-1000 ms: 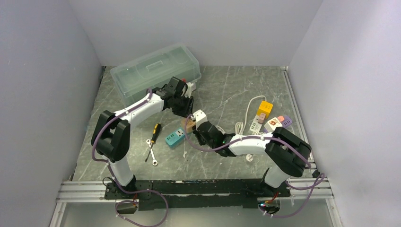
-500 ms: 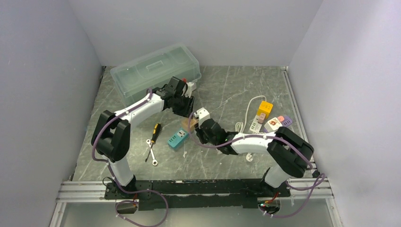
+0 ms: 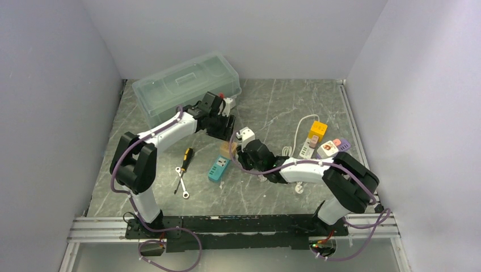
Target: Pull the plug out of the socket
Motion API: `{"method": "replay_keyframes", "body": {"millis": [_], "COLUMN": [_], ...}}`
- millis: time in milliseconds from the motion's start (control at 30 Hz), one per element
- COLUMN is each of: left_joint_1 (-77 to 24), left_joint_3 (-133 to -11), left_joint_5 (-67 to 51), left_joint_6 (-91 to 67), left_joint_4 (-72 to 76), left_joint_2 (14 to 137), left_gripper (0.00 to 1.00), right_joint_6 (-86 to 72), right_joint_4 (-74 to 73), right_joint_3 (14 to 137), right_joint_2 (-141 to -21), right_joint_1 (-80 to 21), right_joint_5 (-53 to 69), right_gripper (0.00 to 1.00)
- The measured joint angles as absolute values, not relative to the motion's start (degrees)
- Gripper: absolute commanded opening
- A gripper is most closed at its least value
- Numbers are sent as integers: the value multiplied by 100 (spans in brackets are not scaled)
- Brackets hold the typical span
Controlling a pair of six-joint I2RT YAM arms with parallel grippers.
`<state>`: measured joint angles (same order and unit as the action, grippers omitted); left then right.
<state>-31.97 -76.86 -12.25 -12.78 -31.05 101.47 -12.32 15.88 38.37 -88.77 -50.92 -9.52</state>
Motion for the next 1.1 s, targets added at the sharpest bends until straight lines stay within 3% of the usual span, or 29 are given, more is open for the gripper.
{"method": "replay_keyframes", "body": {"millis": [133,333,600,1100], "left_joint_1": [-3181,-3186,-3186,-3197], "left_joint_3": [-7605,-6899,-6383,-6344], "left_joint_5": [-1011,-624,-950,-1739], "left_joint_6": [-1249,-1046,-891,-996], "left_joint_4": [-3124,-3315,-3363,-2650], "left_joint_2": [10044,9218,8468,9168], "left_gripper": [87,96,99,100], "right_joint_6": [-1194,-1197,-1199,-1199], "right_joint_4": [1588,1588,1588,1590], "right_joint_3": [3837,3837,3837,3839], "right_joint_2": [-8877,-8879,-8879,-8884], "right_joint_1": [-5218,-5260,-5260,-5260], "right_joint_5": [-1107,-1175,-1181,-1166], "right_gripper": [0,0,0,0]}}
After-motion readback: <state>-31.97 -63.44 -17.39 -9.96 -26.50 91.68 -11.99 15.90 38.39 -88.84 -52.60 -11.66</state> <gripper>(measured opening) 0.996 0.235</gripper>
